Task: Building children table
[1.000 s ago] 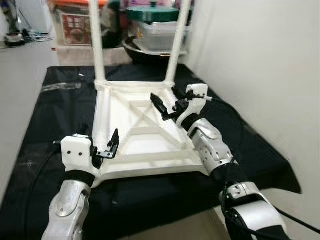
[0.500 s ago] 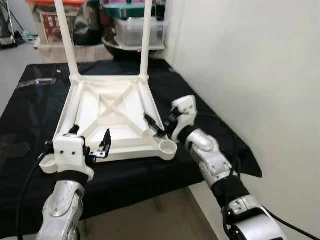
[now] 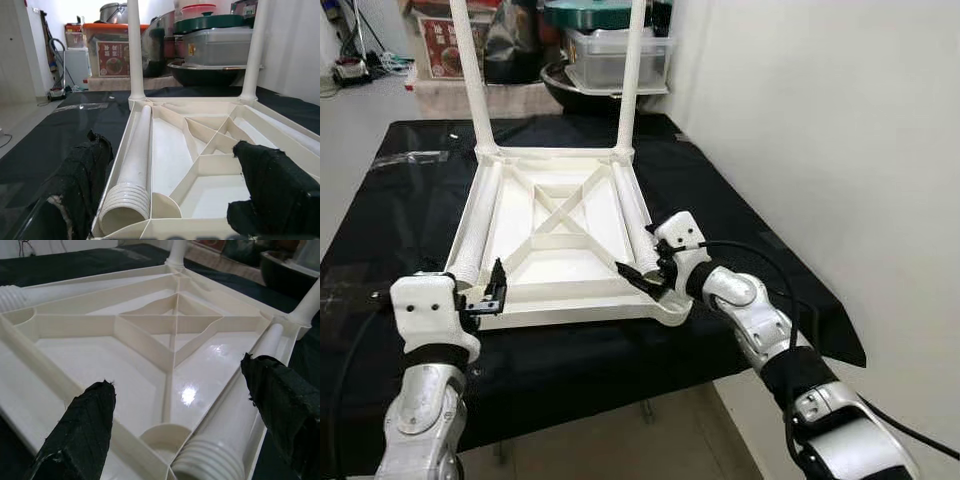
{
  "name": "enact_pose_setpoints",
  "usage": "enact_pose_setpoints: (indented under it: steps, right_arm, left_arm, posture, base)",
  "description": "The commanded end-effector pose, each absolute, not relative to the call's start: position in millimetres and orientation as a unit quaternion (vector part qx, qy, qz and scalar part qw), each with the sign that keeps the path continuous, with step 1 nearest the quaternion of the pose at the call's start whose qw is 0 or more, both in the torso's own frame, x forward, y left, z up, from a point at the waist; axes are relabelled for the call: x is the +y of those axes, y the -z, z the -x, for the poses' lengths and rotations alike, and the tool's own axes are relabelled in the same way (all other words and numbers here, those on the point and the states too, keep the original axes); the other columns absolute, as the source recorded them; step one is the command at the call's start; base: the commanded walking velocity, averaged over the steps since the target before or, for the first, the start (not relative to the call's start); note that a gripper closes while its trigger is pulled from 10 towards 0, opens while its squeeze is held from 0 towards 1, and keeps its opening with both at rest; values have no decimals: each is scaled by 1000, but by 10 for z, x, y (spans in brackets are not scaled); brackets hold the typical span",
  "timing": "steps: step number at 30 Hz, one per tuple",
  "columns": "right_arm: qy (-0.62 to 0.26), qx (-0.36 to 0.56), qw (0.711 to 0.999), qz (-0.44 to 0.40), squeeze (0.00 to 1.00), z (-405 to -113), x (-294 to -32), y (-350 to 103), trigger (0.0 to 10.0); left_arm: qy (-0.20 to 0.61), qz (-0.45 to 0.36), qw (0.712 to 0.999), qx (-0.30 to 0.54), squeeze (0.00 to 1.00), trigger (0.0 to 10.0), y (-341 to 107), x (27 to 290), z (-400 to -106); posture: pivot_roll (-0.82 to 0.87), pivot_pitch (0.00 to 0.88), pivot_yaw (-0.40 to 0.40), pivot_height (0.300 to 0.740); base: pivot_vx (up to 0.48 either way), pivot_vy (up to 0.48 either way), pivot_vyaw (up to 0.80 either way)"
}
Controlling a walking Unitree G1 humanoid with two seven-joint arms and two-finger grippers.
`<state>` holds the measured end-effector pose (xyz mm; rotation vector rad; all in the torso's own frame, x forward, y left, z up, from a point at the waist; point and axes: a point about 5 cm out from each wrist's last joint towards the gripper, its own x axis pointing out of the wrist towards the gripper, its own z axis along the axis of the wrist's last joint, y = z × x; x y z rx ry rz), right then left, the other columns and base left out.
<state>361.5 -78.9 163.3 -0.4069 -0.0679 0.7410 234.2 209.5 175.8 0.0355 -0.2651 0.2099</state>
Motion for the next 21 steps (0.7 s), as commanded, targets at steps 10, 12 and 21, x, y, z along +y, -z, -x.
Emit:
enact_pose_setpoints:
  steps: [10,12,21]
  right_arm:
    - [-378,24,832,405,0,-3685,-1142,-1462,10000]
    - [-390,40,818,420,0,-3691,-1207,-1457,10000]
    - [-332,60,826,452,0,-3876,-1402,-1632,10000]
  left_arm:
    - [-97,-21,988,-120,0,10000,-1714,2096,-2380]
    - [-97,-20,988,-121,0,10000,-1716,2092,-2386]
    - [-95,-14,988,-123,0,10000,-1706,2051,-2396]
  posture:
    - [115,0,-124,740]
    - [115,0,-124,740]
    - [118,0,-136,740]
  base:
    - [0,0,0]
    - [0,0,0]
    - [0,0,0]
